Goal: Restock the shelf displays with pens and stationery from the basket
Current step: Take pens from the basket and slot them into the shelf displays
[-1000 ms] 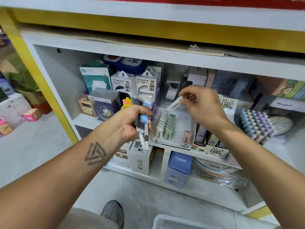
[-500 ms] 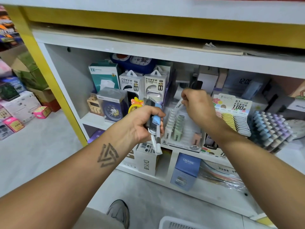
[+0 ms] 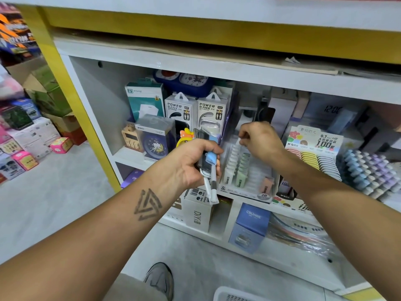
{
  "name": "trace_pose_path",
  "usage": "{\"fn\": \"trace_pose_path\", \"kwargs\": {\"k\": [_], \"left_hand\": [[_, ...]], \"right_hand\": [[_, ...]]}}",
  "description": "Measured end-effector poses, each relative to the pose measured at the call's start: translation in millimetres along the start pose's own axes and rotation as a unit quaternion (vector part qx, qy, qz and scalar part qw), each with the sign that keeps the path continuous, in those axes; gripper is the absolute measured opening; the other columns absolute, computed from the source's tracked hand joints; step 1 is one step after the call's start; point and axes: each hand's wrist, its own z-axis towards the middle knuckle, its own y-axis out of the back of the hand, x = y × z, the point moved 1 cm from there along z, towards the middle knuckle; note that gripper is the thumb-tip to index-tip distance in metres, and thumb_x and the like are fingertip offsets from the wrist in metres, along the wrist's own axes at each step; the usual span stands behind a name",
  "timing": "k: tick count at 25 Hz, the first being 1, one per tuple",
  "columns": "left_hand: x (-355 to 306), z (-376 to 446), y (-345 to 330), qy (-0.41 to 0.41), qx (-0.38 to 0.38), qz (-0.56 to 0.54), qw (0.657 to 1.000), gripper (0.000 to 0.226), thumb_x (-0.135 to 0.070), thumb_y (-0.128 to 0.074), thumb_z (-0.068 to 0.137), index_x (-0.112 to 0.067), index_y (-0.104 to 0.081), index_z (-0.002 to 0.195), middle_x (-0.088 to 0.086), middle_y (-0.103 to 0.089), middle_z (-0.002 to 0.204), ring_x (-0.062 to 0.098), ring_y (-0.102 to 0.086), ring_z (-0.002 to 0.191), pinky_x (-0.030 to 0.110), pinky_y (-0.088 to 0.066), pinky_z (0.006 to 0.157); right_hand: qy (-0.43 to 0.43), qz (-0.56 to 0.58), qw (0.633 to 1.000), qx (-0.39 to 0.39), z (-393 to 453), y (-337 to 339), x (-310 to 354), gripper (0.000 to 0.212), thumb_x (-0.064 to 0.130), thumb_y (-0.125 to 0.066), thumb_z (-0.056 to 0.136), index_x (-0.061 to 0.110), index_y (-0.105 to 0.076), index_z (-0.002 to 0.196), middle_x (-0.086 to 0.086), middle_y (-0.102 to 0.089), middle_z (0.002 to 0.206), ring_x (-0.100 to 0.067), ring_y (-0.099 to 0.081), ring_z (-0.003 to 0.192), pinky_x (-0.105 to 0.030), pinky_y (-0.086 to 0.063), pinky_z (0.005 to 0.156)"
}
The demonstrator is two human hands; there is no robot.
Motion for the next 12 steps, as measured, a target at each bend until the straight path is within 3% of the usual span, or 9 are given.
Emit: {"fn": "trace_pose_path", "kwargs": {"k": [5,9,12], "left_hand": [[0.5,0.5,0.6,0.0,0.002,-0.005,1.0,0.01,0.003,-0.056,0.083,-0.006,-0.055,0.086,0.007,-0.047,0.06,0.016,-0.045,0.05,0.026,-0.041,0.054],[0.3,-0.2,0.9,0.001,0.005,-0.008,1.0,0.011,0.003,-0.056,0.083,-0.007,-0.055,0.088,0.008,-0.048,0.06,0.016,-0.045,0.049,0.025,-0.042,0.052],[0.5,-0.9,-0.2,0.006,0.007,-0.011,1.0,0.009,0.003,-0.056,0.084,-0.006,-0.055,0.085,0.008,-0.048,0.06,0.016,-0.045,0.049,0.024,-0.042,0.052]], "right_hand": [[0.012,-0.043,0.999,0.014,7.6,-2.7,1.5,0.018,-0.001,-0.066,0.086,0.016,-0.064,0.082,0.0,-0.06,0.076,-0.012,-0.056,0.065,-0.022,-0.045,0.054],[0.011,-0.041,0.999,0.024,8.7,-6.6,-0.5,0.015,0.004,-0.072,0.086,0.018,-0.07,0.088,-0.003,-0.068,0.089,-0.022,-0.066,0.081,-0.032,-0.057,0.074],[0.002,-0.04,0.997,0.067,7.6,-9.5,-1.3,0.024,0.0,-0.069,0.087,0.017,-0.076,0.102,-0.005,-0.072,0.105,-0.021,-0.068,0.093,-0.033,-0.057,0.088]]}}
